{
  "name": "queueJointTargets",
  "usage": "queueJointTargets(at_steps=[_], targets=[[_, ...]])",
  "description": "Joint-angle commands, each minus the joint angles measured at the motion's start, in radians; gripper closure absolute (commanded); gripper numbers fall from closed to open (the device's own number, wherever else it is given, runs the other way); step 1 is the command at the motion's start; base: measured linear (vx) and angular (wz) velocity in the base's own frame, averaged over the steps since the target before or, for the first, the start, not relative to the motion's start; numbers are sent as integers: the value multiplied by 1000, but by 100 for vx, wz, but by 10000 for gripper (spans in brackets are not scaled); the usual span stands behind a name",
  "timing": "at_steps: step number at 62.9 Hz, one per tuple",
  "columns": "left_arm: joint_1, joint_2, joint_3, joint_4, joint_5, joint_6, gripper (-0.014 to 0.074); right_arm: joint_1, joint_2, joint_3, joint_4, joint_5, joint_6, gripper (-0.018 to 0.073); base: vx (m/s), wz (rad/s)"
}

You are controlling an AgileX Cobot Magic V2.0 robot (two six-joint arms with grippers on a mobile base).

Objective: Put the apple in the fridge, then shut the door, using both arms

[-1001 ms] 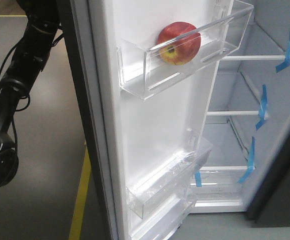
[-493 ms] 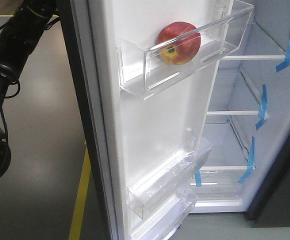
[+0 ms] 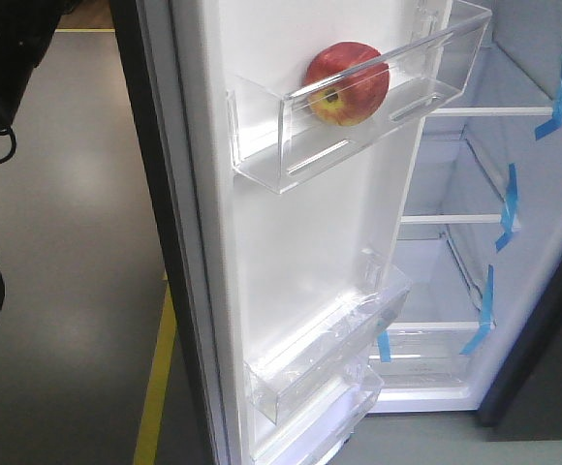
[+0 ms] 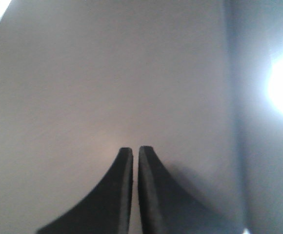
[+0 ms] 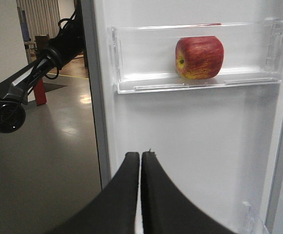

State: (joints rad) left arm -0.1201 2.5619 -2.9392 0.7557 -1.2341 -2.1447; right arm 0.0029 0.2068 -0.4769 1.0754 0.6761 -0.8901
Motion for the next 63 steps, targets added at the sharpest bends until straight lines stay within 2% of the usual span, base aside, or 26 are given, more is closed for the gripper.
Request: queueJointTargets(at_steps=[1, 13, 23, 42, 51, 63], targets=[[-21, -96, -66, -44, -150, -10, 556, -2, 10, -23, 35, -41, -2, 563, 0, 0], [-68, -105, -66, -38, -150, -10, 555, -2, 10, -23, 35, -41, -2, 563, 0, 0], [-138, -105, -66, 28, -150, -10, 555, -2, 10, -23, 35, -41, -2, 563, 0, 0], [-308, -105, -66, 166, -150, -10, 555, -2, 10, -23, 35, -47, -2, 563, 0, 0], [-302, -105, -66, 160, -150, -10, 555, -2, 10, -23, 39, -76, -2, 563, 0, 0], [-230, -105, -66, 158, -150, -10, 555, -2, 38, -29, 53, -232, -10, 549, 0, 0]])
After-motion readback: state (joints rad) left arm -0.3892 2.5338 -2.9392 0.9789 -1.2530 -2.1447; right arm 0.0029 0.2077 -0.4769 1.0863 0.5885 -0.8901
